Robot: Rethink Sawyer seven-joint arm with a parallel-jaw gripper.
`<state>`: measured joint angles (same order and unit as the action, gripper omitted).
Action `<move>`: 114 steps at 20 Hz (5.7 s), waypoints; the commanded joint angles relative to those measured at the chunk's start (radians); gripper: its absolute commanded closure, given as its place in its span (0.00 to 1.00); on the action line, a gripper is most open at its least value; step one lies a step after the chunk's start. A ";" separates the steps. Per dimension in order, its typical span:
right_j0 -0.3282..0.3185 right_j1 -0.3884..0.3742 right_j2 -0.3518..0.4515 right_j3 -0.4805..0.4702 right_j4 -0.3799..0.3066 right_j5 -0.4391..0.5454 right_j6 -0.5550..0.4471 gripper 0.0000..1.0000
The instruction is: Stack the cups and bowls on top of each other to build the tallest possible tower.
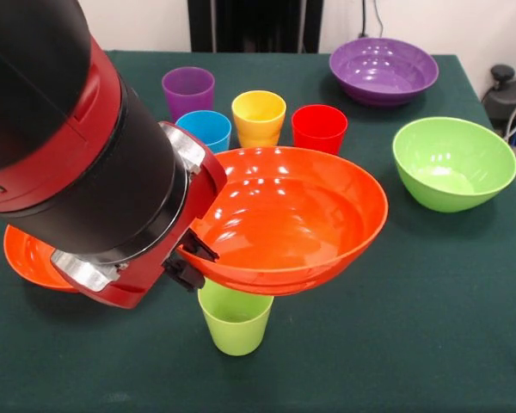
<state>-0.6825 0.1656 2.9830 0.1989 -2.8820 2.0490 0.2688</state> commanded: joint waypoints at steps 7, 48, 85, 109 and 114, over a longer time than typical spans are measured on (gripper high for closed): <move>0.008 -0.036 -0.207 -0.114 -0.100 0.082 -0.127 1.00; 0.025 -0.052 -0.335 -0.072 -0.102 0.221 -0.273 1.00; 0.016 -0.006 -0.173 -0.126 -0.100 0.234 -0.398 1.00; 0.015 0.015 -0.021 -0.183 -0.089 -0.018 -0.427 1.00; 0.016 0.014 -0.015 -0.187 -0.084 -0.033 -0.408 1.00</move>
<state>-0.6794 0.1666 3.0027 0.1990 -2.9150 2.0677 0.1078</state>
